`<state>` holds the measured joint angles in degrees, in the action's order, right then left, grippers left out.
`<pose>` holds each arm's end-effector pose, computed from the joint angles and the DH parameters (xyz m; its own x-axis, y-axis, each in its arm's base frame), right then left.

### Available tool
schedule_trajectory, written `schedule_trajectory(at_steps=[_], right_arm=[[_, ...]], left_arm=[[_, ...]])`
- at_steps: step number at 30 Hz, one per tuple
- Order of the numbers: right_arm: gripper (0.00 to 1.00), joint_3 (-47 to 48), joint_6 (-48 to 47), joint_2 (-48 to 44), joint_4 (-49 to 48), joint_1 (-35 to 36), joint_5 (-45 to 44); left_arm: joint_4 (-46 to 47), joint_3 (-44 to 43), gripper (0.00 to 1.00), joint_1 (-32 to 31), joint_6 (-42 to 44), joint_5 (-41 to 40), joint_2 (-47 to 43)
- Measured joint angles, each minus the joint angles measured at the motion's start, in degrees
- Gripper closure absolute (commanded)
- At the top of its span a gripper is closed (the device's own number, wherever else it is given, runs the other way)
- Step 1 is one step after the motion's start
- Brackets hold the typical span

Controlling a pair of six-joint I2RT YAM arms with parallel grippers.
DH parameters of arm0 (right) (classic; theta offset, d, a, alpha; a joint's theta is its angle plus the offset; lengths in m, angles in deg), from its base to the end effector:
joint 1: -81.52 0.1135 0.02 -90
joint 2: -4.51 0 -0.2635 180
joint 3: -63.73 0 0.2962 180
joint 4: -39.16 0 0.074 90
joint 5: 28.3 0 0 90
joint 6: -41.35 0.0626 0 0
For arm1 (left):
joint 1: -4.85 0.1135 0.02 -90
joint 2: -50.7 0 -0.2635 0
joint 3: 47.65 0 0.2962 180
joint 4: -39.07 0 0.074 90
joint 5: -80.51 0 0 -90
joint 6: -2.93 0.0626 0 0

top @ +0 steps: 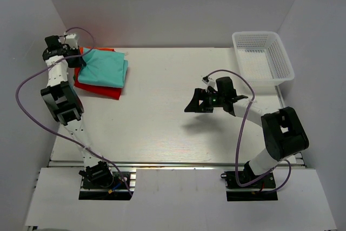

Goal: Fold and stack the t-shirts
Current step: Put the neatly folded tshirt into the corner of the board with the left arm

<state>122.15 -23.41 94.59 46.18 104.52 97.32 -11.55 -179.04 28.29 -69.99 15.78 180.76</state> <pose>0.3263 0.1781 0.1435 -0.8343 0.0224 -0.5509 -0.4205 0.6203 0.6621 0.5344 0.2026 0.2230 -0.6954 -0.0120 -0.7185 0.1046 0.9875 -0.1178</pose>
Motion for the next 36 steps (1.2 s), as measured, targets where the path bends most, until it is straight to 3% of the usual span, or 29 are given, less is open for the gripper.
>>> schedule_trajectory(at_steps=[10,22,28,33,36], right_arm=[[0.1,0.92,0.02,1.33,-0.09,0.02,0.42],[0.1,2.25,0.11,3.15,-0.48,0.0,0.63],[0.1,2.25,0.33,3.15,-1.55,0.02,0.59],[0.1,2.29,0.33,3.23,-1.57,0.02,0.68],[0.1,3.06,0.33,4.15,-1.68,0.02,1.18]], left_arm=[[1.95,-6.21,1.0,1.33,-3.56,2.36,-0.39],[13.07,-11.74,1.0,1.46,-11.72,2.58,3.65],[20.98,-5.57,1.0,0.74,-15.13,-1.75,3.39],[33.81,12.13,1.0,0.35,-16.46,-6.51,-1.88],[40.15,17.57,1.0,0.07,-16.24,-8.85,-3.3]])
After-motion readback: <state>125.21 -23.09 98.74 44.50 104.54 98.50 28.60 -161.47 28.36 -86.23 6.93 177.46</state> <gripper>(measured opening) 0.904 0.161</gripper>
